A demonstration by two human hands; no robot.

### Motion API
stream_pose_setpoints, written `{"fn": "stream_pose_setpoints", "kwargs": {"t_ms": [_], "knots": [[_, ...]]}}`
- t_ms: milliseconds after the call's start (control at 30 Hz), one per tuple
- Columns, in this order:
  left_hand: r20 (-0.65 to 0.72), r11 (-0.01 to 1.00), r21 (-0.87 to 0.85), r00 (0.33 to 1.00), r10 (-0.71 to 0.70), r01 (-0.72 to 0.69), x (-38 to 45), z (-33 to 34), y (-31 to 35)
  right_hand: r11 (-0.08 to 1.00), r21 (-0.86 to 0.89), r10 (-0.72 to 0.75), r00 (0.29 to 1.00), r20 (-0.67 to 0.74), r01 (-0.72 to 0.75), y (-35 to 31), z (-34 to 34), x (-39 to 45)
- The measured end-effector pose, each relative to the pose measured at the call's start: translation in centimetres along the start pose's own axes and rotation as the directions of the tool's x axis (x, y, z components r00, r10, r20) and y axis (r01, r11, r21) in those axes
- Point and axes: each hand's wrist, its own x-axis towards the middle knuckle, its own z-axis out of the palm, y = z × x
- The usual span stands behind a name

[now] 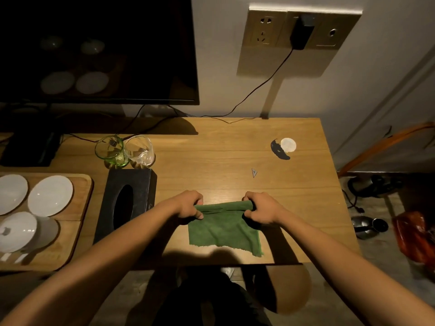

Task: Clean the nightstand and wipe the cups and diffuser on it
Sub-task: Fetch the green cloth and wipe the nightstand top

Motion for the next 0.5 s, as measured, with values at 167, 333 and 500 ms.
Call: {"fn": "stream_pose_setpoints", "kwargs": {"t_ms": [167,333,500], "knots": [[-0.082,0.999,-0.017,0.996,0.033,-0.034,-0.5,-3.4,1.7,1.0,0.011,-0.015,0.992,-0.125,0.016,-0.7,-2.4,-2.6],[-0.096,0.974,0.091,0.972,0.216,-0.208,-1.0,-6.9,5.2,0.998,0.064,0.034,0.971,-0.236,-0.02,-1.1,-4.6,-6.2],[-0.101,0.931,0.062,0.926,0.364,-0.36,-2.6,-9.4,8.7,0.981,0.185,0.137,0.902,-0.41,-0.065,-1.7,-5.0,-11.8]]}}
